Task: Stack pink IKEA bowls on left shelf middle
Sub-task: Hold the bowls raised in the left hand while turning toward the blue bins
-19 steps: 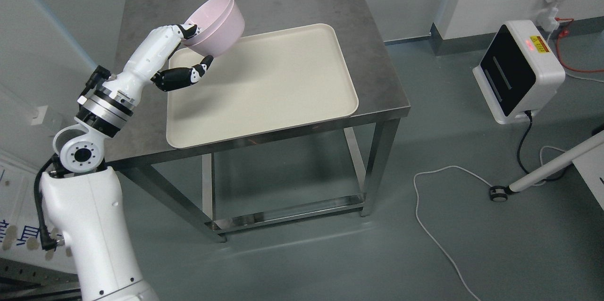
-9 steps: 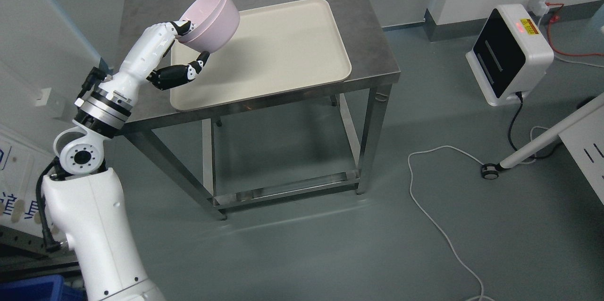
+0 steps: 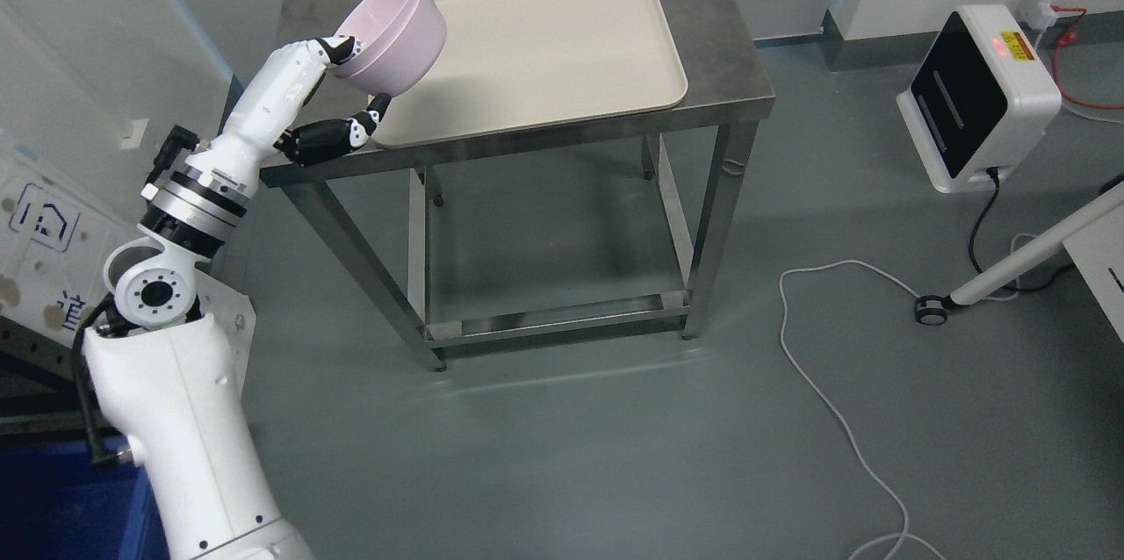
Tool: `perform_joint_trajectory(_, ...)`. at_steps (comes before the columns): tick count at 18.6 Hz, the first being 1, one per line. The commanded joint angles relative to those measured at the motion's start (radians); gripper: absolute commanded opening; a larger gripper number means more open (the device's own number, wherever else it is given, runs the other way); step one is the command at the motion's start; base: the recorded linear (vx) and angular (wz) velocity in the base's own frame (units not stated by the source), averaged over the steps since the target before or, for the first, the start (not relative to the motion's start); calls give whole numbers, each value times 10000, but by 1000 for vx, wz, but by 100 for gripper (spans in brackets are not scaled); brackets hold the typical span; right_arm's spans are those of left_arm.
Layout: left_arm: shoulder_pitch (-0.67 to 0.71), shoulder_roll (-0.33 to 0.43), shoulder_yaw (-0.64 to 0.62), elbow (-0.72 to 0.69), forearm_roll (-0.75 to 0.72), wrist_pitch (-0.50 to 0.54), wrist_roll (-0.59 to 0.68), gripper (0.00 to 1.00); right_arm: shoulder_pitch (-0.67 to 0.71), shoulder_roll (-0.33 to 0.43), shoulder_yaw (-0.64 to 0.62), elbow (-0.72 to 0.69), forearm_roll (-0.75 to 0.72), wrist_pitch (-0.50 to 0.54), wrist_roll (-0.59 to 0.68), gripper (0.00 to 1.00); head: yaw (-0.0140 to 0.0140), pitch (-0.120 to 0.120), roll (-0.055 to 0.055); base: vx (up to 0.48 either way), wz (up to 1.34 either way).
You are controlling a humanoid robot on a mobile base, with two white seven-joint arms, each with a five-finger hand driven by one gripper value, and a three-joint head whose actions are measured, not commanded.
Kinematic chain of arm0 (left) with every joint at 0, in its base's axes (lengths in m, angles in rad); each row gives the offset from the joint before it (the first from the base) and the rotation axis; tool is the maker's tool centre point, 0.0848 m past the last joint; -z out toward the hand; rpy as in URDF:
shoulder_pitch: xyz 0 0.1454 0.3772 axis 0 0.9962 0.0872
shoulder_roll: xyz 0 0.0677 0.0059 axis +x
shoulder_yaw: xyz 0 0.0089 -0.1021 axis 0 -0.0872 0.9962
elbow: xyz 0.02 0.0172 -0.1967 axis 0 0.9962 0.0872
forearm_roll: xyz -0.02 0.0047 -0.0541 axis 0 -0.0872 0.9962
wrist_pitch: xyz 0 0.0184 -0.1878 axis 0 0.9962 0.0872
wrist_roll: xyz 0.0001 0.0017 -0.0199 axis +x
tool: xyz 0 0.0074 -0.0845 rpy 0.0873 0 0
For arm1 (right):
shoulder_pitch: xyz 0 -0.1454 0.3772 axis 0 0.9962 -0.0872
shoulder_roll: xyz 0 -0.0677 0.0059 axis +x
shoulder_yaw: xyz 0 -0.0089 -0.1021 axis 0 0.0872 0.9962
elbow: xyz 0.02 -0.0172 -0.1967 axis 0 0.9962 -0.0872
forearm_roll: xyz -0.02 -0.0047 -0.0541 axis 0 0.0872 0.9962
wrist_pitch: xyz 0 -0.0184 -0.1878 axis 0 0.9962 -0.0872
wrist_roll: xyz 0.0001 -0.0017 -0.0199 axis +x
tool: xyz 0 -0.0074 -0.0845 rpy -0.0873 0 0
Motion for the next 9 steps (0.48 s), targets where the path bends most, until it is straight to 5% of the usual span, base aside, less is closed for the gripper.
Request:
perform_joint_trajectory(1, 9, -414, 9, -27, 4, 47, 2, 4, -2, -175, -107, 1, 77, 8, 3, 100, 0, 0, 0, -122, 235)
perform_joint_trajectory(9, -21, -414, -1109, -42, 356, 93, 905, 5, -2, -175, -107, 1, 77, 8, 3, 100, 0, 0, 0, -115, 215)
